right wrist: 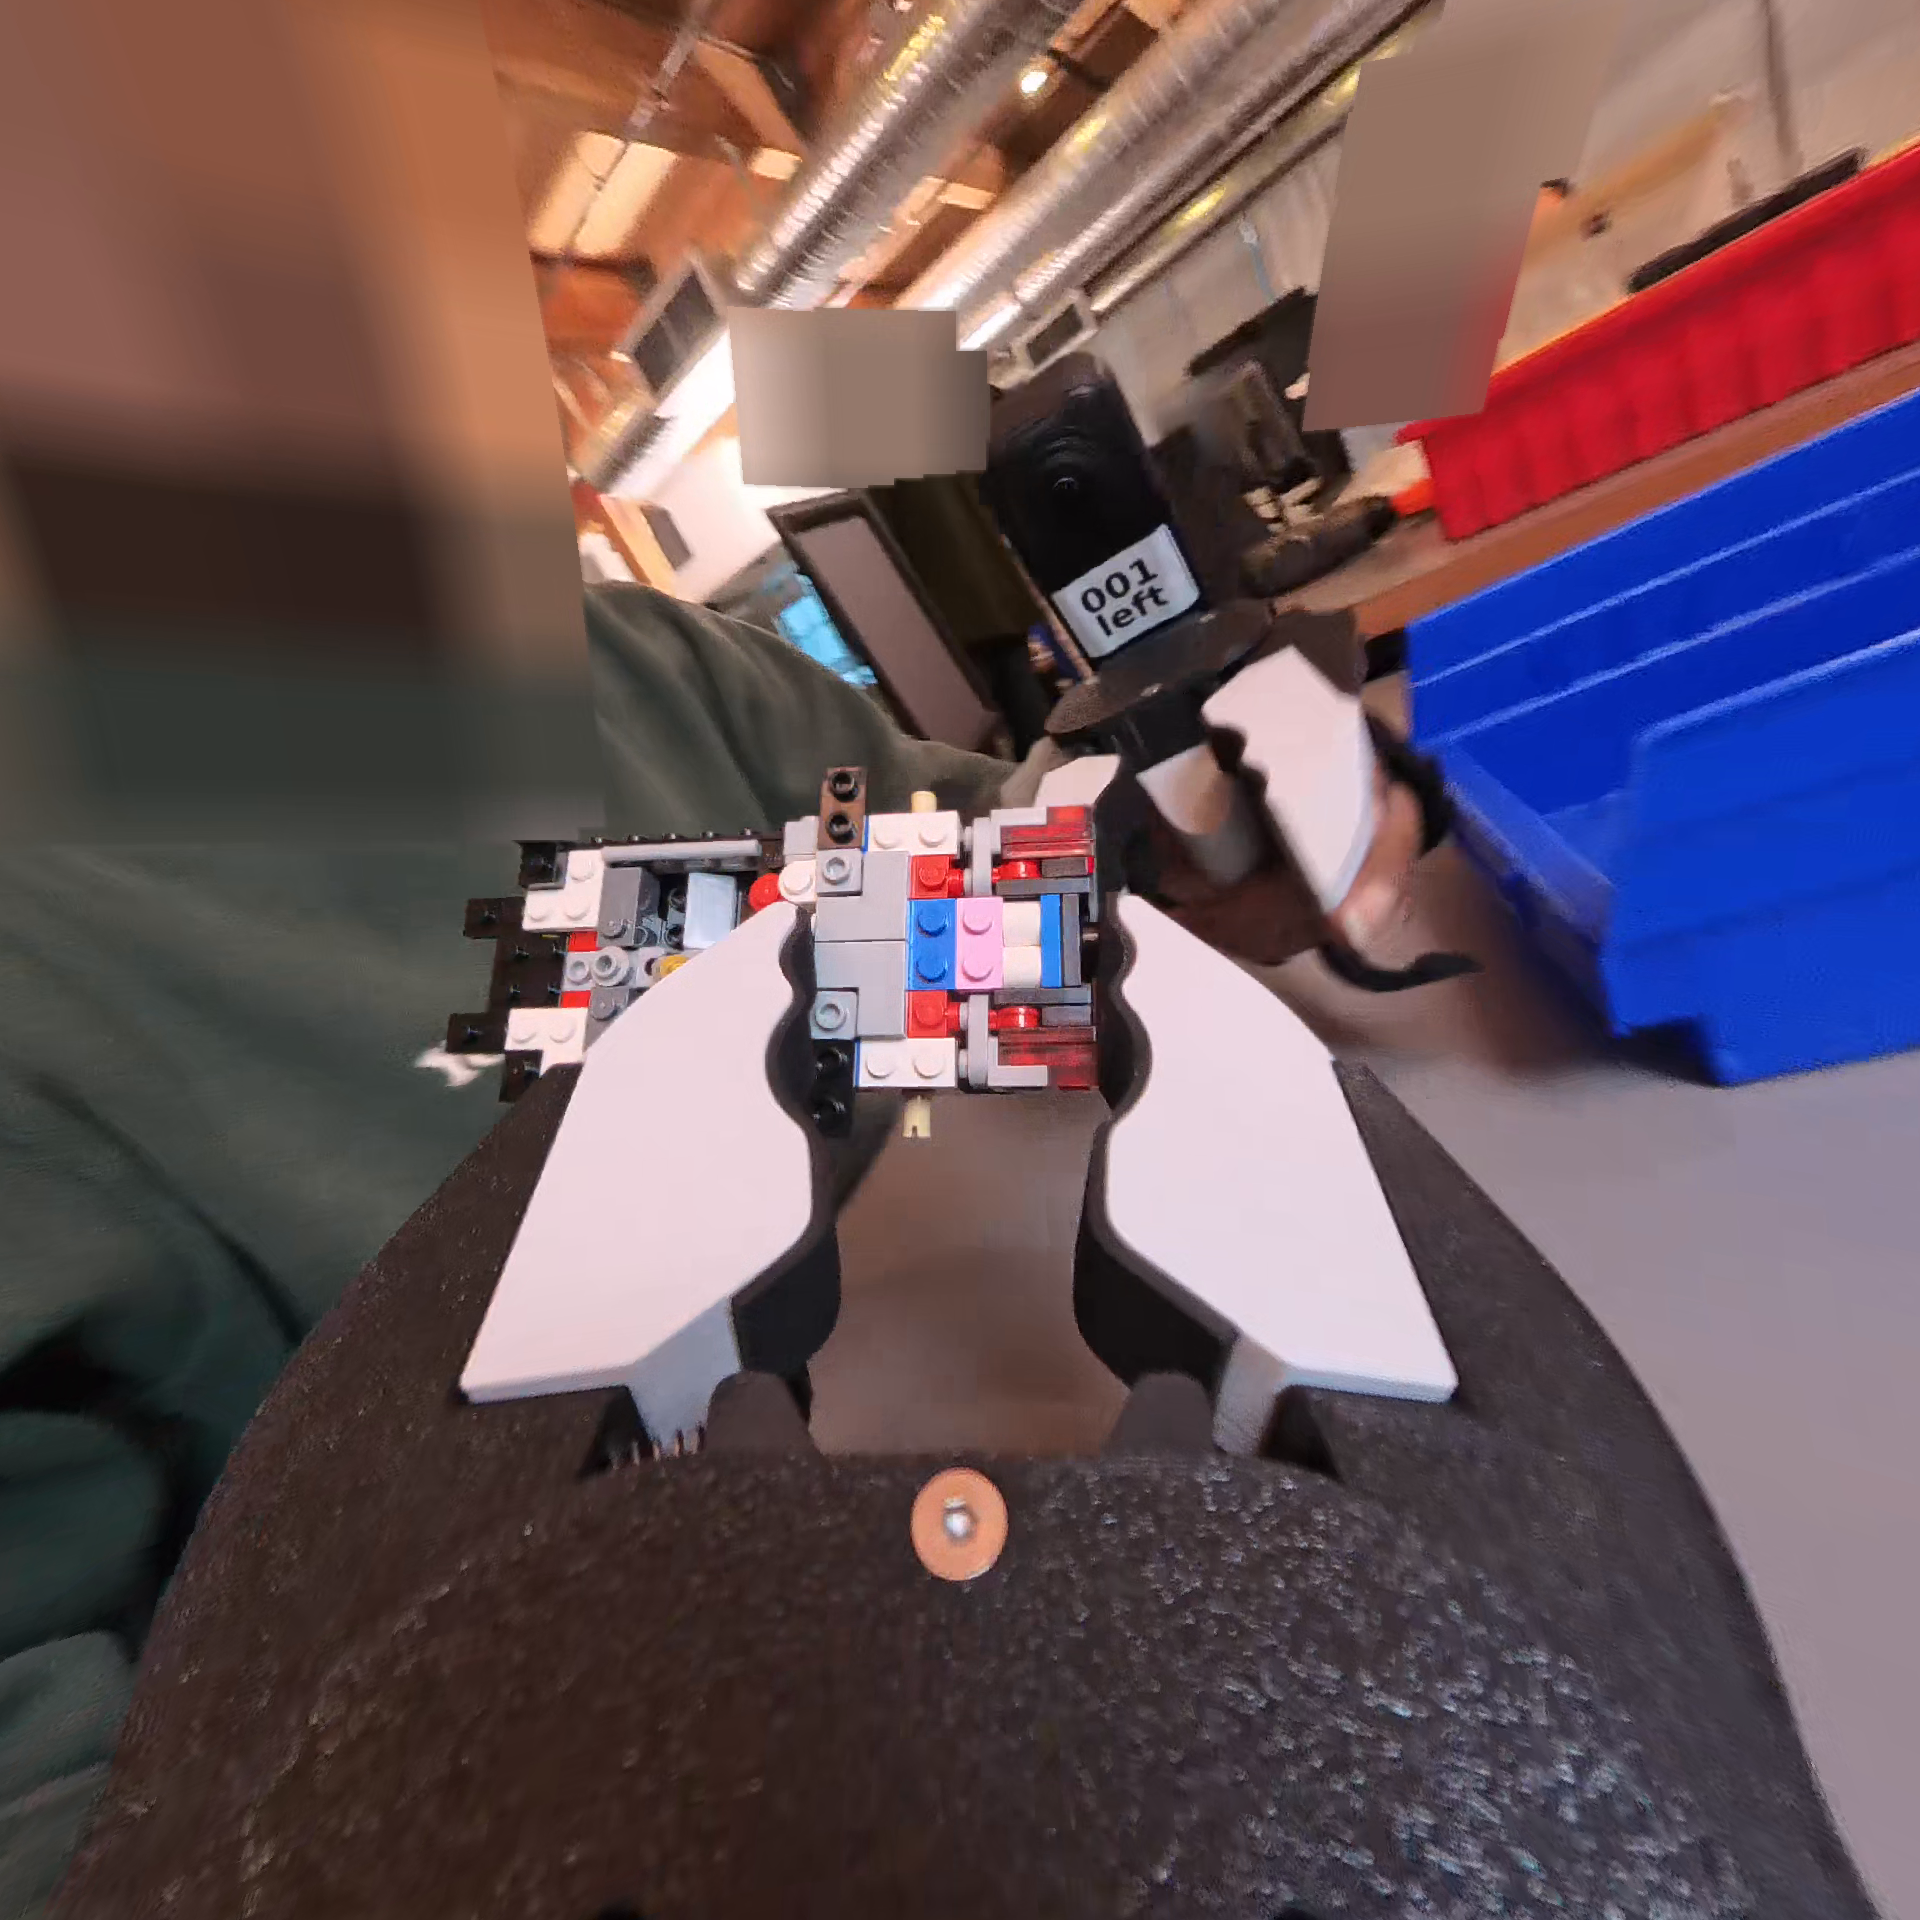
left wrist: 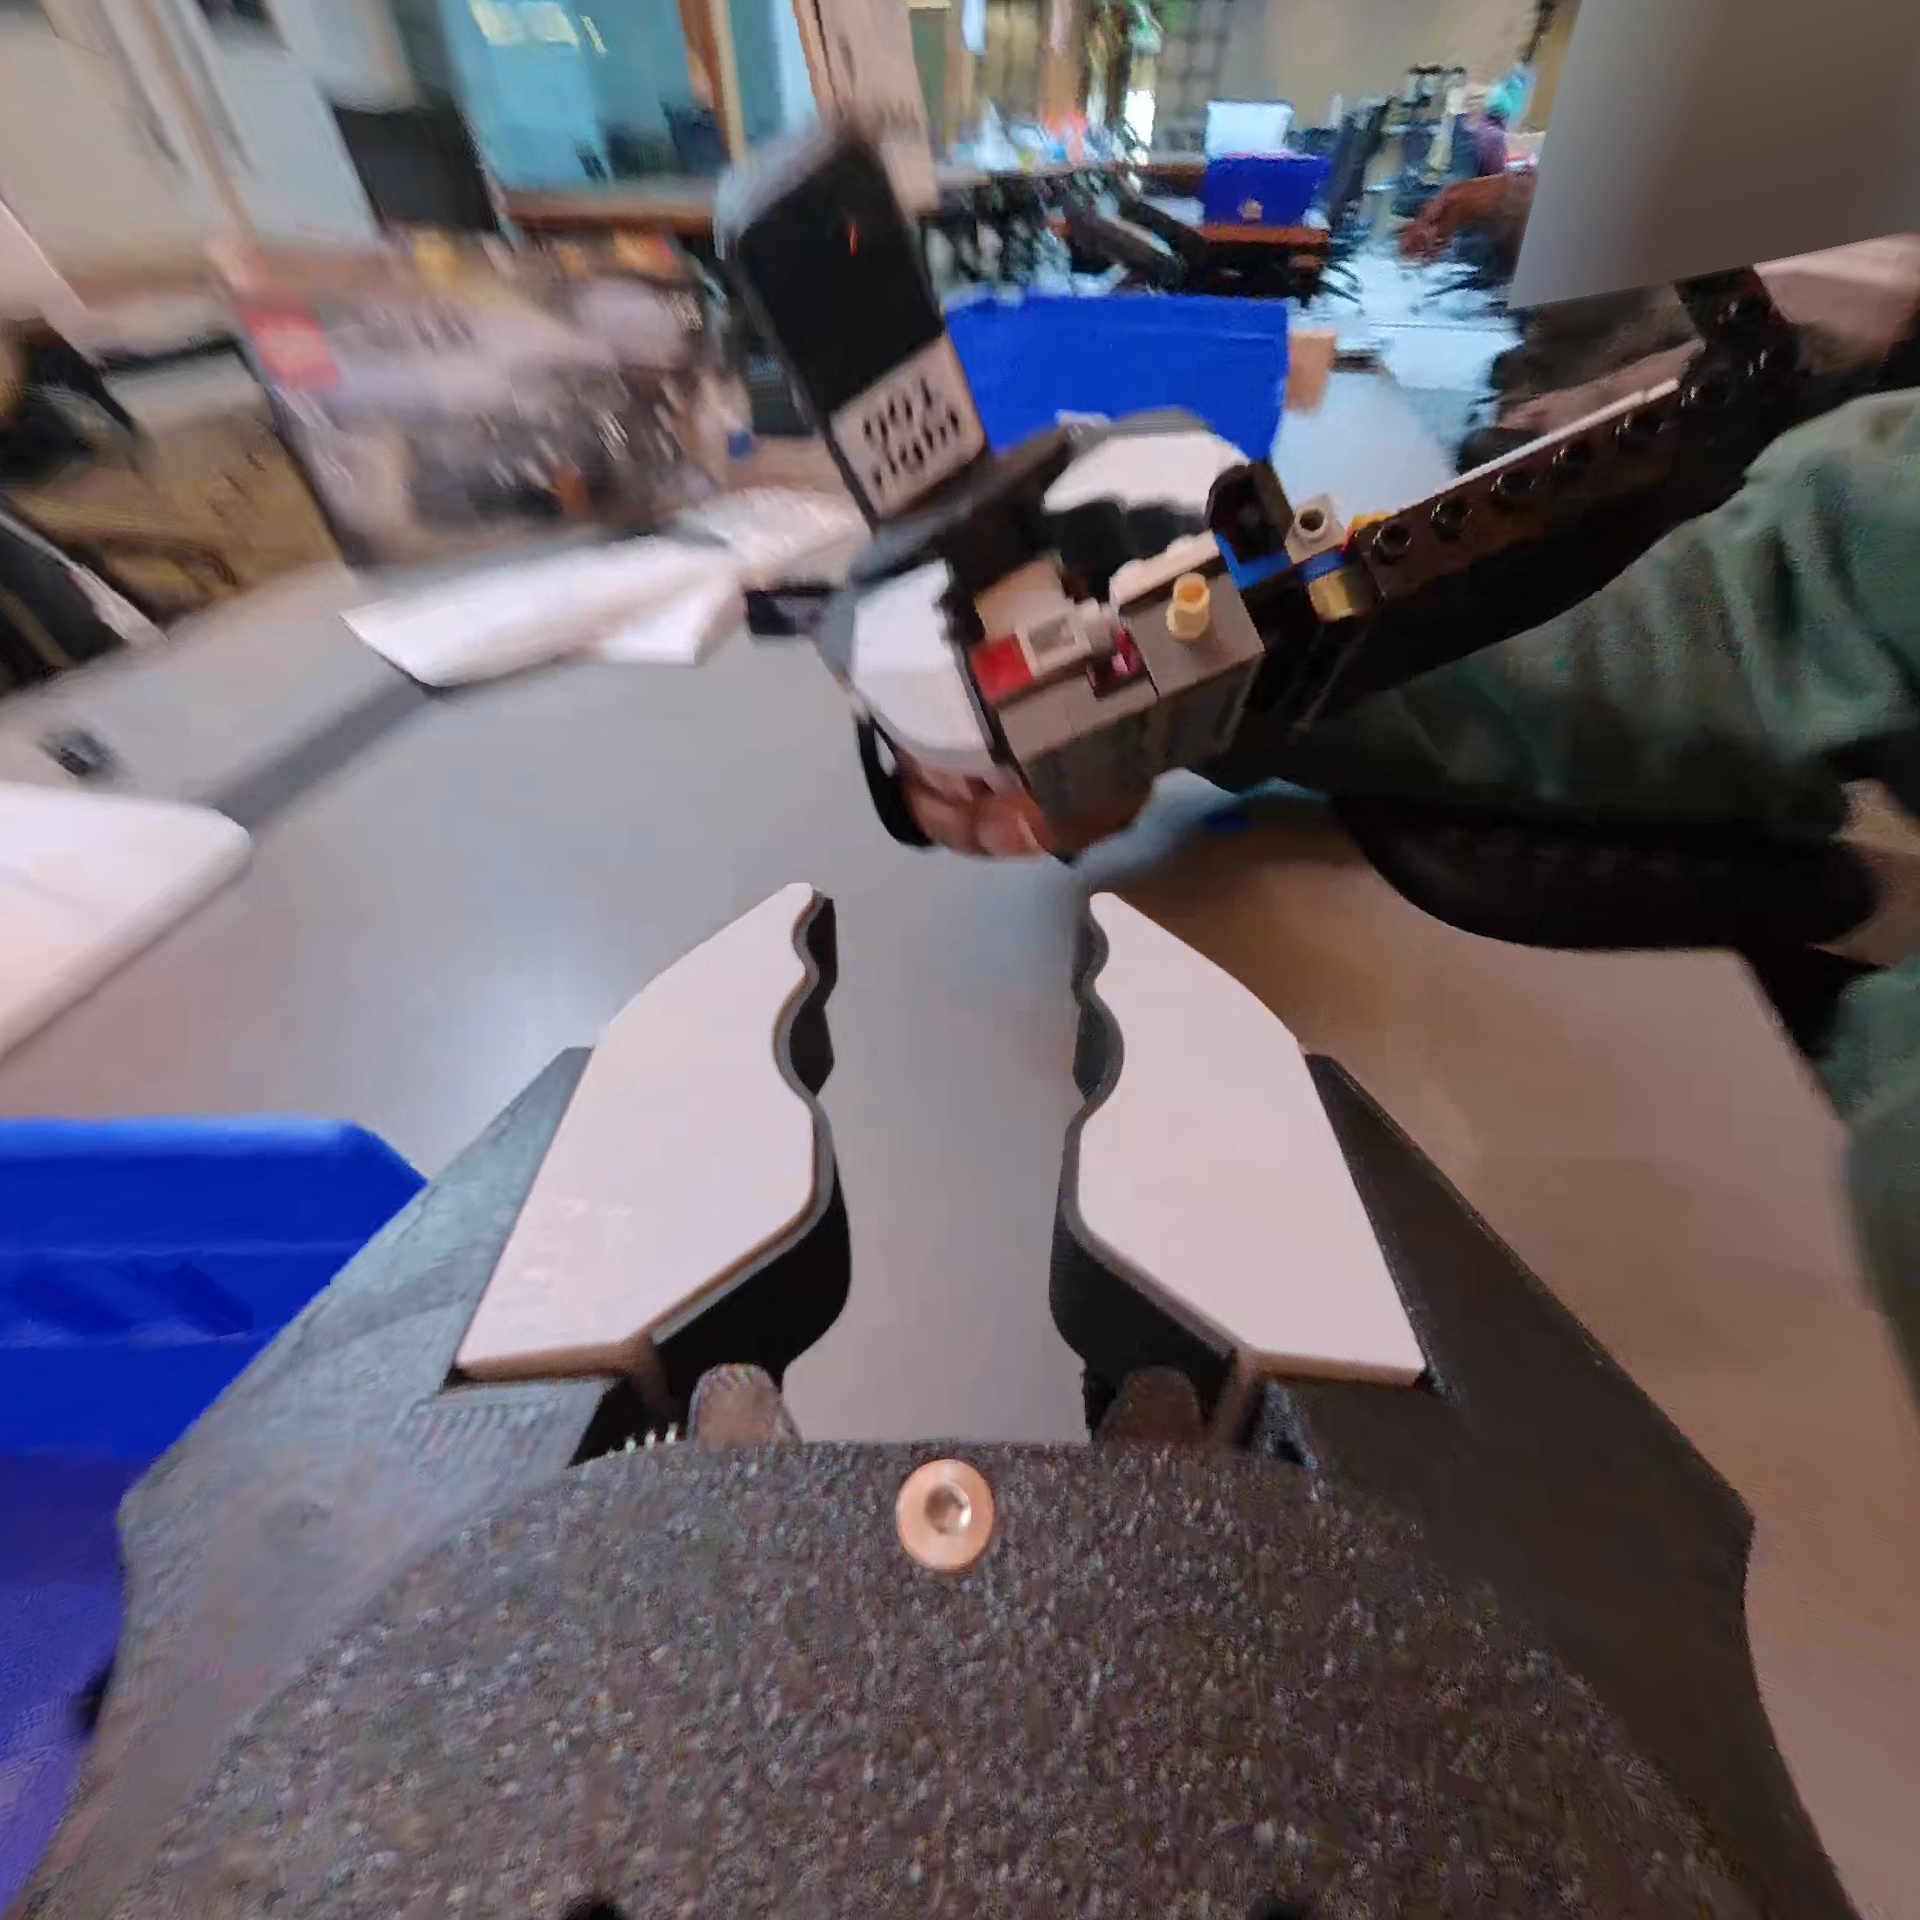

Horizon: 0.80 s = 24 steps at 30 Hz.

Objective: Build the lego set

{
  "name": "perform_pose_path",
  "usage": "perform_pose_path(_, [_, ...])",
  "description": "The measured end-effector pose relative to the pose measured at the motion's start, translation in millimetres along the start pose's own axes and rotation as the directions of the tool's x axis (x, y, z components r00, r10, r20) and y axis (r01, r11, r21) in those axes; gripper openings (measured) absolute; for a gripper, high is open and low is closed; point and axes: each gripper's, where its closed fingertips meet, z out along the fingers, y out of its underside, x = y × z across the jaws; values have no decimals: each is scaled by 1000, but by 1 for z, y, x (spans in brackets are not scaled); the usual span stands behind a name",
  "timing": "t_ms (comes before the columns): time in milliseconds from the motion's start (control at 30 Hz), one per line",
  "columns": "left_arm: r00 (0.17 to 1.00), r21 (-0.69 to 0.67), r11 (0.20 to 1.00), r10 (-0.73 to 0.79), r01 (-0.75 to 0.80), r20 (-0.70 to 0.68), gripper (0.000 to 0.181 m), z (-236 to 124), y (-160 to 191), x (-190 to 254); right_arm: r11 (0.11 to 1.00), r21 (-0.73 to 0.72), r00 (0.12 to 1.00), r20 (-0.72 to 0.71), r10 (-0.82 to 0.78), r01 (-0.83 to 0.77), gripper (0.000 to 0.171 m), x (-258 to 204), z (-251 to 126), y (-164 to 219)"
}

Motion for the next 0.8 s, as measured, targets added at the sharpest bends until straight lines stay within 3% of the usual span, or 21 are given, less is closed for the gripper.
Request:
perform_pose_path(133, [946, 60, 946, 313, -318, 82, 54, -3, -21, 19, 994, -85, 995, 62, 80, -75, 53, -4, 11, 17])
perform_pose_path(233, [870, -13, 872, 490, -490, 54, 57, 4, -13, 39, 975, -180, 987, 64, 144, -130, 53, -1, 20, 35])
perform_pose_path(433, [686, -129, 681, 727, -721, 2, 24, 11, 10, 57, 956, -236, 981, 39, 189, -175, 52, 5, 21, 47])
perform_pose_path(567, [695, -223, 686, 717, -693, 47, 24, 10, 17, 35, 975, -166, 977, -177, 117, -146, 54, 34, 2, 29])
perform_pose_path(667, [716, -379, 691, 692, -616, 97, 24, 8, 30, 6, 990, -142, 912, -408, -45, -14, 53, 49, -24, -3])
perform_pose_path(800, [743, -584, 656, 656, -477, 131, 25, 1, 57, -24, 918, -384, 769, -555, -316, 99, 45, 38, -25, -17])
